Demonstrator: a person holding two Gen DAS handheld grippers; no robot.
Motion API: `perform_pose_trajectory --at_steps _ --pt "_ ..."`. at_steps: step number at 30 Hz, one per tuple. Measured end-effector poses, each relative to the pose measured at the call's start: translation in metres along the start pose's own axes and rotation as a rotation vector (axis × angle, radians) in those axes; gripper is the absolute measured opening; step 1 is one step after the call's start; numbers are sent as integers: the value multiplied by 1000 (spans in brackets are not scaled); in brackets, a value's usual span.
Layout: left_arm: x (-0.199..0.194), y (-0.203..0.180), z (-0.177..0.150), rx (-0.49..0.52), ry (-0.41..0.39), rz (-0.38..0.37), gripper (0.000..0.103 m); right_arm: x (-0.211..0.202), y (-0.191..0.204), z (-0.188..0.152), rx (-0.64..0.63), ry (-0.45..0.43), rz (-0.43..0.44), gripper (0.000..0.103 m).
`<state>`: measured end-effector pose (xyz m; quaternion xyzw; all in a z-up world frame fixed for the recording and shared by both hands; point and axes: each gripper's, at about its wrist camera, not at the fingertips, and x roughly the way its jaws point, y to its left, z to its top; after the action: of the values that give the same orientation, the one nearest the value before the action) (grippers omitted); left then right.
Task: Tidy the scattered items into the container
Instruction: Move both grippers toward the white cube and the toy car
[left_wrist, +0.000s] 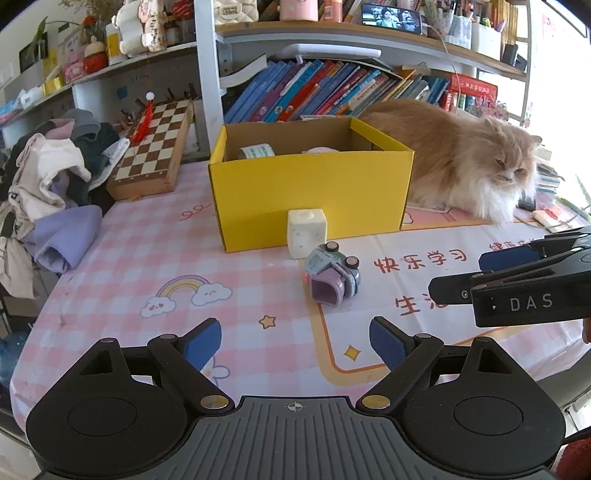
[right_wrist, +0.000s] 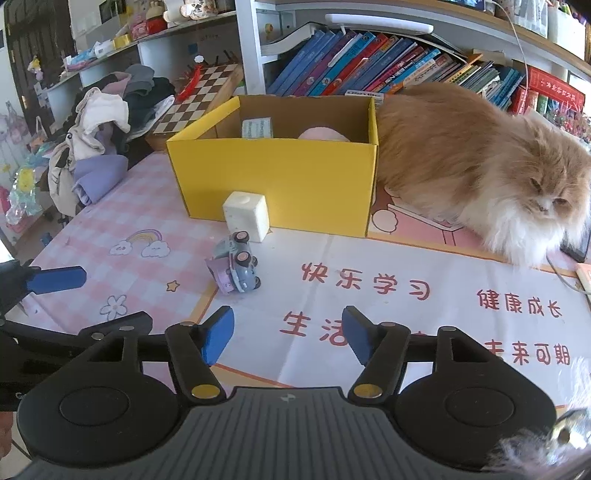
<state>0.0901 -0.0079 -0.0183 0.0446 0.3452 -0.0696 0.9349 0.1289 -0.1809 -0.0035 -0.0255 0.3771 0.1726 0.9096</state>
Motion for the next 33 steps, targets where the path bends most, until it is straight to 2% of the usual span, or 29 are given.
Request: perform_pose_trajectory --at_steps 4,7,18,23,33 --pt "1 -2 -1 15 10 -8 90 1 3 2 -4 -5 4 67" --pt "1 -7 0 43 11 -18 90 0 3 3 -1 -13 5 76" --pt "4 -6 2 51 10 -30 91 5 1 5 19 -2 6 78" --pt "7 -4 2 39 10 -34 97 8 2 7 11 1 12 79" --pt "13 -1 4 18 10 -44 98 15 1 12 1 16 15 79"
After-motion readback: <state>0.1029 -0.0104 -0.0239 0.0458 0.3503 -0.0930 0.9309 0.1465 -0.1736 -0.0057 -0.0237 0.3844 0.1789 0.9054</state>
